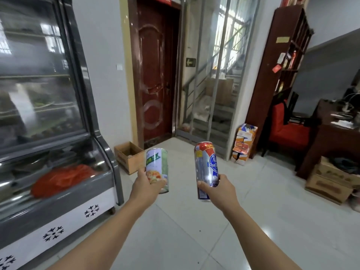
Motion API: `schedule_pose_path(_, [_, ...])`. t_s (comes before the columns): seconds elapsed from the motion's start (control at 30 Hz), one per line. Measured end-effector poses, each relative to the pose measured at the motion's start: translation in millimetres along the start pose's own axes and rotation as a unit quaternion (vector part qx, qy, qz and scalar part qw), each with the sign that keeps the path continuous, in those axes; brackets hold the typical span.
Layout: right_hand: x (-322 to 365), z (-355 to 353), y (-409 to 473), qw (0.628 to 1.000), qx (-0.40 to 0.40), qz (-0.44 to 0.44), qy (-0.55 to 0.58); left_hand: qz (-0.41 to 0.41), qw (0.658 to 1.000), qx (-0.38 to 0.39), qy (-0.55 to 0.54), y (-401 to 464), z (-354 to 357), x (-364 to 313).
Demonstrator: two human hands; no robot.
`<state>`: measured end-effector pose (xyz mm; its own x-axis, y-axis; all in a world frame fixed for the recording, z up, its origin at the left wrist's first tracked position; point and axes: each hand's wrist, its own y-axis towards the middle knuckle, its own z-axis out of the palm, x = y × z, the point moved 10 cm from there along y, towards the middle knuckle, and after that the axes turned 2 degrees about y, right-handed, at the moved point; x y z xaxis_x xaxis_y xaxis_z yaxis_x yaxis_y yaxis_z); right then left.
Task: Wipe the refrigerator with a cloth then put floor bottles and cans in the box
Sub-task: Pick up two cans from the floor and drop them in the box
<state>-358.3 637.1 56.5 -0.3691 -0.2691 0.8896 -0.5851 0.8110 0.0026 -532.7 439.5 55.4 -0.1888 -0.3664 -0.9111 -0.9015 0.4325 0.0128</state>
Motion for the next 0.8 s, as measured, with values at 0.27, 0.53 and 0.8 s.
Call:
schedule_pose_path(0.27, [13.5, 15.7, 163.1, 0.999, 0.035, -0.022, 0.002, -0.022, 0.999, -0.028, 0.0, 135.9, 58.0, -19.4])
schedule_pose_path(0.53, [32.0, 43.6, 345.2, 0.998, 0.048, -0.044, -0.024, -0.008, 0.999, -0.052, -0.005, 317.8, 127.4, -41.5])
schedule_pose_path(0.8, [28.7, 44.5, 525.6, 0.998, 0.048, -0.026, -0.041, -0.026, 0.997, -0.069, 0.032, 475.8, 193.9, -78.9])
